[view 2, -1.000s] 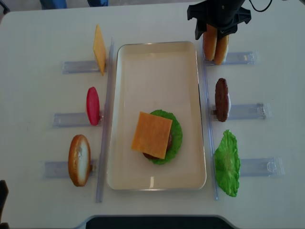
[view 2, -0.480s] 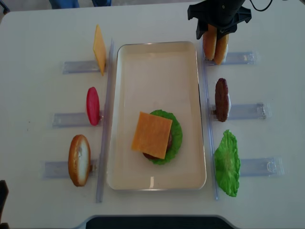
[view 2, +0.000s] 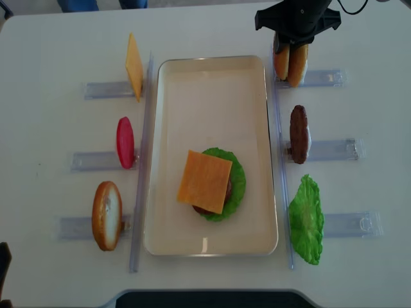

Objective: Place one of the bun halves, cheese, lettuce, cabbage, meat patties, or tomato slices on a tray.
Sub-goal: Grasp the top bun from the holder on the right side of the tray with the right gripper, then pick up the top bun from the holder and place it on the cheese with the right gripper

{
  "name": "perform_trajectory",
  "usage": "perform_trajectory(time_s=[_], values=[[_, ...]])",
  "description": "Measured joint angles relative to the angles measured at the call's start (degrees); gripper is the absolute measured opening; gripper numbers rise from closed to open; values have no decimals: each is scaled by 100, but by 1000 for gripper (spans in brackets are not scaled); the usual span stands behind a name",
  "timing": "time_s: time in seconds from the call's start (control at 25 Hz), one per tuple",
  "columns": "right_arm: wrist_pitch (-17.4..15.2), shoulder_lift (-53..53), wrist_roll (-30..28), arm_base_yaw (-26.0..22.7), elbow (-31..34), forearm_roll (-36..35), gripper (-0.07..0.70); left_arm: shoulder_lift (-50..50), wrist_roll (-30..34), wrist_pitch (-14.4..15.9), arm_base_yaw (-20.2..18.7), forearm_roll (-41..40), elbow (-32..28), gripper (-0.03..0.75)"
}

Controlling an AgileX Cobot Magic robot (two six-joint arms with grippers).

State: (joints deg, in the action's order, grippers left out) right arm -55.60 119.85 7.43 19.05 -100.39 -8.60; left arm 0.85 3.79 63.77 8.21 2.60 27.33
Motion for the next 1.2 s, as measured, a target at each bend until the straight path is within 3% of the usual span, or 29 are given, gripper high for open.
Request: perform_trajectory(time_s=[0.32, 0.8, 1.2], values=[[-35, -18, 0, 0, 0, 0, 211, 0, 0, 0, 0, 0, 0, 327], [-445, -881, 0, 44, 0, 17, 209, 0, 0, 0, 0, 0, 0, 327], [-1088, -1687, -9, 106, 0, 26, 209, 0, 0, 0, 0, 0, 0, 327]])
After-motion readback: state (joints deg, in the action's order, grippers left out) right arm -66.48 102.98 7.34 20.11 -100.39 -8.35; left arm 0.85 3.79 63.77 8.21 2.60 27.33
